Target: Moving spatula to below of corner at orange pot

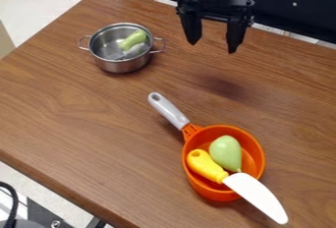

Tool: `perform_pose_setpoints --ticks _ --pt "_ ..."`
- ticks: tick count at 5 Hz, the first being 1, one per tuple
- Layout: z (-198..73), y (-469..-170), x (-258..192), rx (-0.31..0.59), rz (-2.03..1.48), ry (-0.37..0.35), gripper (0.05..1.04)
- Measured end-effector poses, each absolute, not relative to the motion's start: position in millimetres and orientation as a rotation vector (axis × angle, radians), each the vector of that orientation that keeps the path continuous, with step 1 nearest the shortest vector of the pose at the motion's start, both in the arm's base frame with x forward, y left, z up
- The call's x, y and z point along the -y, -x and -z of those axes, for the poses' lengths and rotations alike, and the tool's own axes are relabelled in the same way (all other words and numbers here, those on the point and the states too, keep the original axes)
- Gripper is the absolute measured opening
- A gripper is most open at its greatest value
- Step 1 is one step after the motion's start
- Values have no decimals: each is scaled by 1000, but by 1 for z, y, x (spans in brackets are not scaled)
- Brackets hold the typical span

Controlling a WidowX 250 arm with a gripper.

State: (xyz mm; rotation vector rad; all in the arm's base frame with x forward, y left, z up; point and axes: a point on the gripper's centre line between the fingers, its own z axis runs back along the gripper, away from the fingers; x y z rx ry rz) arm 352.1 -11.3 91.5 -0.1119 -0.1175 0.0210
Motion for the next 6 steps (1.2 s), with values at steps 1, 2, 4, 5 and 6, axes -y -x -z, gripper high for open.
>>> perform_pose_setpoints --ticks 1,2,4,5,6 --pt "-79 -348 12 80 -15 116 999" --pt "-73 -348 -11 108 93 128 999" --pt "-80 -347 -62 137 177 101 999" --pt "-91 -349 -90 117 194 6 999" --pt "-75 -346 -111 95 189 13 999"
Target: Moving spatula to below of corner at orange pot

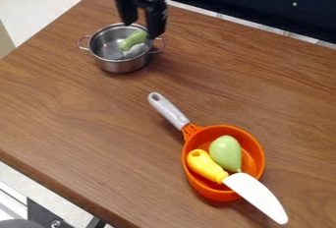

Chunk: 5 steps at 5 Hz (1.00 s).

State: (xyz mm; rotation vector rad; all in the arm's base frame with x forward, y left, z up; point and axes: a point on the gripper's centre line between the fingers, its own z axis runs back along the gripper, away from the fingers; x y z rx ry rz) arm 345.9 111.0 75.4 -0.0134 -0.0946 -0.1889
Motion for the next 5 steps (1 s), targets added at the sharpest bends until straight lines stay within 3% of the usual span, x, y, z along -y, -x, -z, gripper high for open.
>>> perform_pose_setpoints --ticks 1,3,5 --pt "-72 -359 -128 106 154 11 999" --pt "-58 -363 -138 89 140 78 999" --pt "-51 -362 -135 86 127 62 999"
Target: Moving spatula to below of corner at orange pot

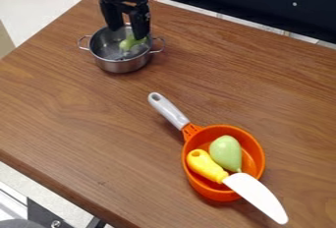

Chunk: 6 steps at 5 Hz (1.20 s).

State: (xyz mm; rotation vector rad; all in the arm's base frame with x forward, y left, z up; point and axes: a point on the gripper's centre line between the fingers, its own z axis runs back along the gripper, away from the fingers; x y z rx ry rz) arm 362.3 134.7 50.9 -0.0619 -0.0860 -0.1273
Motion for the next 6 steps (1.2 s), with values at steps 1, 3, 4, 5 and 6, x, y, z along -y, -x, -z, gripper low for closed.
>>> perform_pose_setpoints --ticks 1,3,4,5,6 --pt "-40 -358 -132 80 128 52 999" --pt "-22 -349 -128 101 115 15 953" --pt "-24 -350 -126 96 120 29 685" --pt "-24 -349 -128 99 122 33 397" --pt "-28 -352 -131 102 98 24 308"
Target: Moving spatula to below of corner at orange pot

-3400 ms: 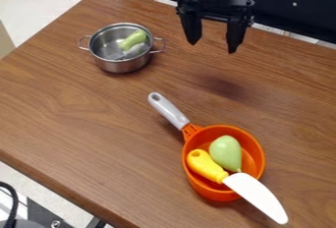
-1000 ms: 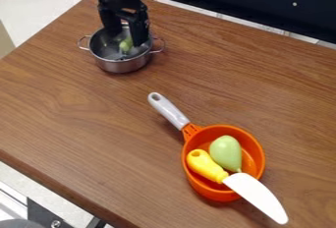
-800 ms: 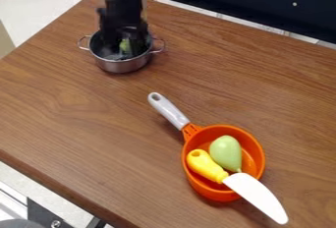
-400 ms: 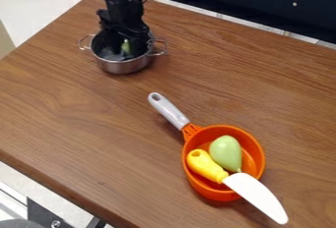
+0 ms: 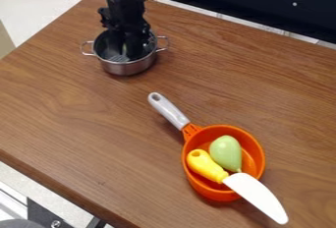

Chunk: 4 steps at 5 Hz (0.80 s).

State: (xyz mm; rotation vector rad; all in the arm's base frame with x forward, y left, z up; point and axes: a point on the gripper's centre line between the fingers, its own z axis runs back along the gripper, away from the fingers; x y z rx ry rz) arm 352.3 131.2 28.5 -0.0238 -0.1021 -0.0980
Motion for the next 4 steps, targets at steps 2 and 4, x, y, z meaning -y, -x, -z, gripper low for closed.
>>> perform_pose_setpoints --ticks 2,4 --pt "-55 -362 -141 108 46 63 308" --pt "-76 -363 -138 107 22 126 308"
